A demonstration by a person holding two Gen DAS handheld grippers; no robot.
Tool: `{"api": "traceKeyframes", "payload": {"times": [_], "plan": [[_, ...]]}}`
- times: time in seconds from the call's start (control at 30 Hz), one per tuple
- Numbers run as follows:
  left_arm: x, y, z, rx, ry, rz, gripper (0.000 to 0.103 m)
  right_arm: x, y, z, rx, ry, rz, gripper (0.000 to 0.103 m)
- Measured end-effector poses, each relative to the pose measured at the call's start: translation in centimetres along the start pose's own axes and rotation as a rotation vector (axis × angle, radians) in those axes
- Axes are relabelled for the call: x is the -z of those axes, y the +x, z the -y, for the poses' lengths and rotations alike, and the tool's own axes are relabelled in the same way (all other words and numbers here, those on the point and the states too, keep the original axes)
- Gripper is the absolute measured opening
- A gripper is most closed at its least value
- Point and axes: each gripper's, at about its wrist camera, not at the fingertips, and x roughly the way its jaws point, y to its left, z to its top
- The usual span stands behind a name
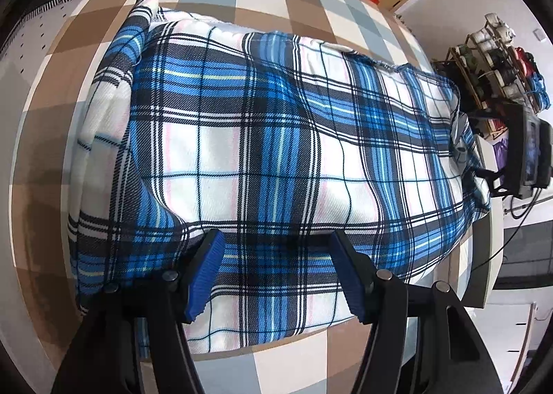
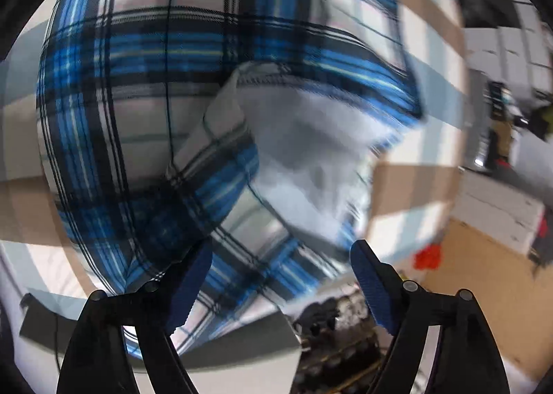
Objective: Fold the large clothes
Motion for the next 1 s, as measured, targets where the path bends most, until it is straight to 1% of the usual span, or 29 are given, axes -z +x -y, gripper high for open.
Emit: {"api": "traceKeyframes", "payload": {"times": [0.03,0.1,0.13,0.17,0.2,0.23,0.27,0.33,0.37,0.43,0.47,0.53,0.63,0.77,0.8,0.83,0.9,0.93,0.97,1.0], "plan": [[0.1,0.0,0.0,0.004,-0.004,0.01,0.058,-0.2,0.3,0.1,-0.011,-0.01,-0.007,0.078],[0.5,-0.2,-0.3,0.018,-0.012,0.027,0.058,-0.8,1.5,0.6,-0.059,-0.025,-0.039,0.075],[0.6,-0.3,-0.4,0.027,-0.017,0.035,0.058,-1.1,1.9,0.7,-0.079,-0.025,-0.05,0.071],[0.8,-0.4,-0.6,0.038,-0.023,0.045,0.058,-1.4,2.4,0.8,-0.11,-0.024,-0.067,0.06],[0.9,-0.4,-0.8,0.05,-0.028,0.052,0.058,-1.5,2.6,0.7,-0.143,-0.024,-0.081,0.056],[1.1,-0.5,-1.0,0.06,-0.029,0.056,0.058,-1.7,2.8,0.7,-0.145,-0.026,-0.087,0.052],[1.2,-0.6,-1.2,0.07,-0.031,0.058,0.058,-1.7,2.7,0.9,-0.15,-0.009,-0.101,0.037],[1.3,-0.8,-1.6,0.084,-0.042,0.064,0.058,-1.3,2.7,1.9,-0.211,0.073,-0.141,0.006],[1.4,-0.8,-1.7,0.088,-0.044,0.065,0.058,-1.0,2.4,2.0,-0.224,0.091,-0.141,0.006],[1.4,-1.1,-2.2,0.09,-0.041,0.067,0.058,-0.5,1.7,1.8,-0.227,0.112,-0.113,0.006],[1.5,-1.2,-2.4,0.092,-0.039,0.07,0.058,-0.1,1.5,1.7,-0.193,0.131,-0.102,0.006],[1.6,-1.2,-2.6,0.097,-0.042,0.075,0.058,0.6,1.1,2.0,-0.184,0.191,-0.083,0.006],[1.6,-1.3,-2.7,0.106,-0.055,0.081,0.058,2.2,0.1,2.5,-0.118,0.298,-0.025,0.005],[1.8,-1.4,-2.9,0.111,-0.062,0.088,0.058,4.4,-1.0,3.9,-0.078,0.506,0.071,0.003],[1.8,-1.5,-2.9,0.111,-0.067,0.089,0.058,4.9,-1.1,4.2,-0.076,0.539,0.091,0.002],[1.9,-1.5,-3.0,0.111,-0.068,0.09,0.058,5.8,-1.2,4.3,-0.053,0.572,0.104,0.002],[1.9,-1.5,-3.0,0.11,-0.067,0.091,0.058,8.4,-1.3,5.1,-0.04,0.673,0.14,0.002],[2.0,-1.5,-3.0,0.11,-0.068,0.091,0.058,8.5,-1.1,5.9,-0.035,0.702,0.156,0.002],[2.0,-1.5,-3.0,0.11,-0.068,0.09,0.058,9.3,-1.1,6.8,-0.029,0.759,0.174,0.002],[2.0,-1.5,-3.1,0.11,-0.066,0.09,0.058,11.0,-1.0,7.5,-0.012,0.839,0.197,0.002]]}}
